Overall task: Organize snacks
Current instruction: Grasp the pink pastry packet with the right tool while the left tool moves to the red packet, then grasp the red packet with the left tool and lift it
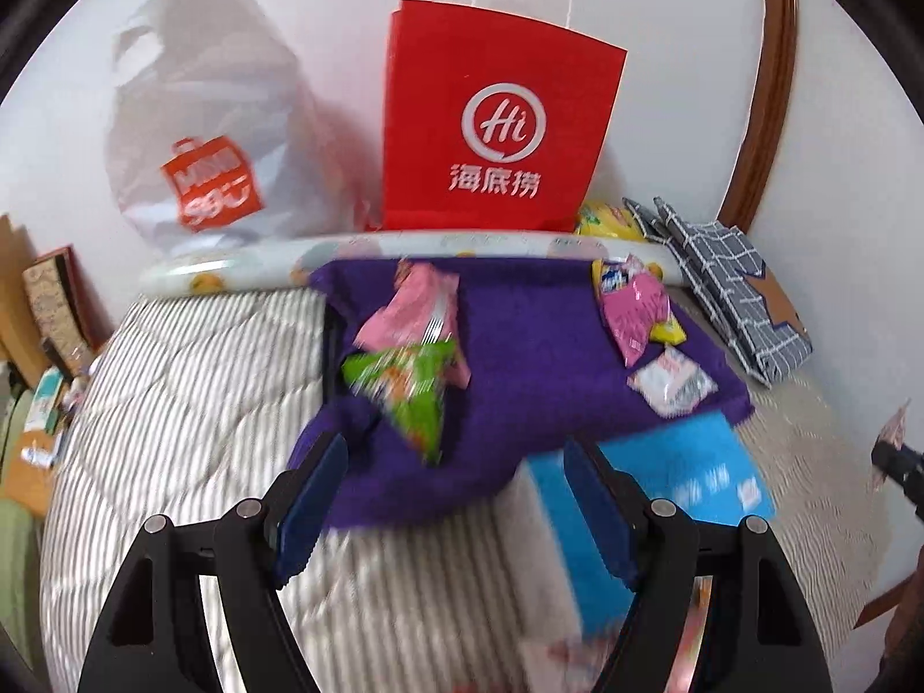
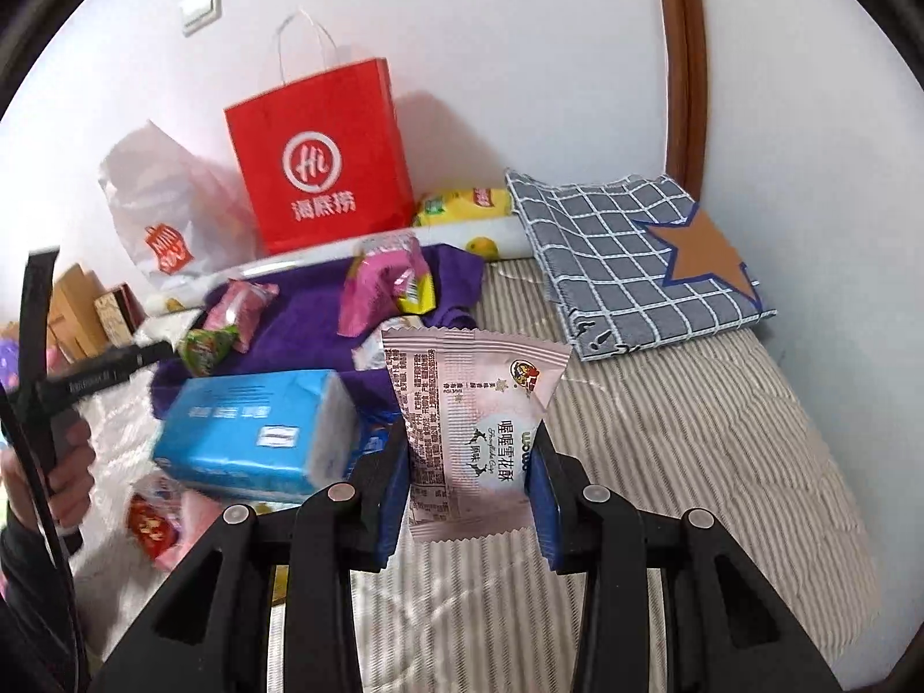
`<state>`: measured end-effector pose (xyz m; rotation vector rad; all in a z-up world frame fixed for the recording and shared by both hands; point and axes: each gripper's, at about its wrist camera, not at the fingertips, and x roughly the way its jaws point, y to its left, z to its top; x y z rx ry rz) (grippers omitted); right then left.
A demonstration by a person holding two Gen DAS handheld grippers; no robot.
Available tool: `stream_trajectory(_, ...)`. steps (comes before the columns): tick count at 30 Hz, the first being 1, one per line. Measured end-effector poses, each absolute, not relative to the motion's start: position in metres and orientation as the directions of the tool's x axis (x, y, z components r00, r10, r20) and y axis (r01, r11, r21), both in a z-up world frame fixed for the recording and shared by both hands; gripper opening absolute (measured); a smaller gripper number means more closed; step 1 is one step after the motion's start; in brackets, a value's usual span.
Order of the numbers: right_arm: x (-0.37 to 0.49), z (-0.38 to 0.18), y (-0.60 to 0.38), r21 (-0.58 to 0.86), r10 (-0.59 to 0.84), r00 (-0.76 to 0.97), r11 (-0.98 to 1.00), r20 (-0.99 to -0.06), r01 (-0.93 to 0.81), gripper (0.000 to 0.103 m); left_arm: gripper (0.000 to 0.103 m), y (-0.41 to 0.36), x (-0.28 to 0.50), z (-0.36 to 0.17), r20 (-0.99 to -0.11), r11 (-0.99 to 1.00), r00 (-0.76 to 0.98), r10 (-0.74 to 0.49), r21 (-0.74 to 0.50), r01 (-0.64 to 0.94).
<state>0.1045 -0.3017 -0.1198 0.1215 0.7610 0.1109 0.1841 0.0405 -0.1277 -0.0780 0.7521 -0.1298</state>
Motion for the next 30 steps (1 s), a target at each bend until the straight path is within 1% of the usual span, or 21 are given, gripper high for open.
stream_trajectory(4,0.092,-0.12,-0.292,0.167,0.164,0.73,0.984,-0.664,-0.068,0.037,0.076,0.053,0.151,-0.139,-0.711,0.985,0.684,-0.166,-0.155,0.077)
stream_trajectory(9,0.08,-0.123,-0.276,0.218,0.216,0.73,0.971,-0.648,-0.094,0.037,0.076,0.055,0.113,-0.159,-0.749,0.984,0.638,-0.178,-0.155,0.092)
stream_trajectory(14,0.063,-0.121,-0.268,0.233,0.247,0.732,0.965,-0.635,-0.123,0.037,0.076,0.051,0.097,-0.181,-0.779,0.967,0.574,-0.25,-0.226,0.115)
stream_trajectory(17,0.053,-0.118,-0.269,0.252,0.269,0.74,0.958,-0.617,-0.138,0.037,0.076,0.045,0.095,-0.193,-0.797,0.965,0.546,-0.26,-0.232,0.121)
stream_trajectory(18,0.051,-0.118,-0.27,0.25,0.266,0.742,0.959,-0.615,-0.137,0.038,0.08,0.042,0.093,-0.194,-0.793,0.967,0.554,-0.254,-0.222,0.125)
stream_trajectory(20,0.047,-0.116,-0.272,0.247,0.263,0.749,0.959,-0.608,-0.136,0.038,0.081,0.037,0.093,-0.194,-0.791,0.968,0.558,-0.251,-0.217,0.128)
stream_trajectory(22,0.046,-0.117,-0.275,0.253,0.26,0.752,0.959,-0.606,-0.127,0.038,0.086,0.031,0.095,-0.195,-0.792,0.969,0.559,-0.245,-0.21,0.128)
stream_trajectory(25,0.048,-0.122,-0.281,0.264,0.257,0.745,0.958,-0.616,-0.113,0.038,0.088,0.021,0.098,-0.196,-0.794,0.977,0.569,-0.215,-0.178,0.121)
stream_trajectory(30,0.054,-0.135,-0.284,0.237,0.225,0.731,0.967,-0.644,-0.089,0.038,0.088,0.0,0.1,-0.202,-0.803,0.995,0.591,-0.08,-0.033,0.089)
